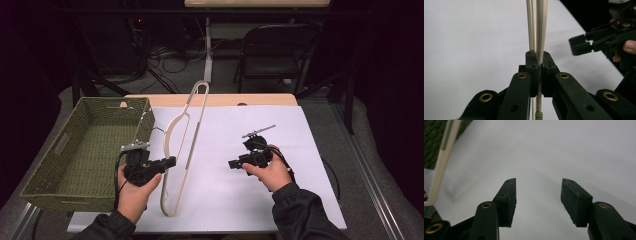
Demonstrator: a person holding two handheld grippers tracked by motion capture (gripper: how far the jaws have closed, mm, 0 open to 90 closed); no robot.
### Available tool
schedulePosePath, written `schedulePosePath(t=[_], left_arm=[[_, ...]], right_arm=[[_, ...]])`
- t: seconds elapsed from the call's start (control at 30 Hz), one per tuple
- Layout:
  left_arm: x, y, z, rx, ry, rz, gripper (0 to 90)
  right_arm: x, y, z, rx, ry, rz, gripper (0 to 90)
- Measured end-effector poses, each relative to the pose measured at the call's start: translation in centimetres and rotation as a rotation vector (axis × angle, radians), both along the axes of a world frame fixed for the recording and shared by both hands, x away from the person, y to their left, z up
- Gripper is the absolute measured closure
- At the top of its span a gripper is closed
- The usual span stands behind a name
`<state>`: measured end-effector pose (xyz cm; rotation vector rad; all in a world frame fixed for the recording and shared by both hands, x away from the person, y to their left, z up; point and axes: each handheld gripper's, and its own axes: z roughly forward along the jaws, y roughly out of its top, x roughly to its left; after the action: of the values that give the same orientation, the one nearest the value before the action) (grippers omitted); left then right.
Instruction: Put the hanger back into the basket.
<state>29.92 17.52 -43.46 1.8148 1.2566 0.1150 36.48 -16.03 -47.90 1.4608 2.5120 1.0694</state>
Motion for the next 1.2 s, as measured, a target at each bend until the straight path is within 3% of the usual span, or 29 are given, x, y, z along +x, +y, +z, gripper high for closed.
schedulePosePath(t=[0.03,0.1,0.13,0.17,0.3,0.37,0.5,0.6,0.73,0.87,1.03,1.2], left_arm=[[0.0,0.0,0.6,0.044,0.009,-0.008,87.5],[0.0,0.0,0.8,0.055,0.011,-0.009,87.5],[0.0,0.0,1.1,0.073,0.015,-0.016,87.5],[0.1,0.0,1.7,0.105,0.016,-0.020,87.5],[0.2,0.0,2.4,0.135,0.028,-0.025,87.5],[0.3,-0.1,2.9,0.157,0.032,-0.025,87.5],[0.5,0.1,4.0,0.192,0.038,-0.031,87.5],[0.7,0.5,5.1,0.214,0.035,-0.038,87.5],[1.1,1.4,6.8,0.241,0.022,-0.048,87.5],[1.4,2.1,7.6,0.265,0.025,-0.056,87.5],[1.7,3.6,8.5,0.299,0.031,-0.059,87.5],[2.0,5.8,9.4,0.304,0.026,-0.038,87.6]], right_arm=[[-0.2,-0.4,-0.3,-0.006,-0.032,0.004,42.8],[-0.4,-0.7,-0.4,-0.018,-0.054,0.009,41.4],[-0.4,-0.7,-0.4,-0.018,-0.054,0.009,41.4],[-0.7,-1.0,-0.7,-0.028,-0.083,0.014,40.1],[-1.1,-1.5,-1.1,-0.045,-0.100,0.013,38.9],[-1.4,-1.8,-1.7,-0.028,-0.144,0.025,38.8],[-1.7,-2.5,-2.1,-0.057,-0.154,0.041,37.2],[-1.9,-2.9,-2.2,-0.073,-0.117,0.021,36.6],[-2.0,-3.0,-2.2,-0.087,-0.119,0.008,33.3],[-2.0,-3.1,-2.2,-0.097,-0.133,0.011,32.2],[-2.2,-3.1,-2.5,-0.095,-0.135,0.003,29.9],[-2.3,-3.2,-2.7,-0.100,-0.142,-0.011,29.6]])
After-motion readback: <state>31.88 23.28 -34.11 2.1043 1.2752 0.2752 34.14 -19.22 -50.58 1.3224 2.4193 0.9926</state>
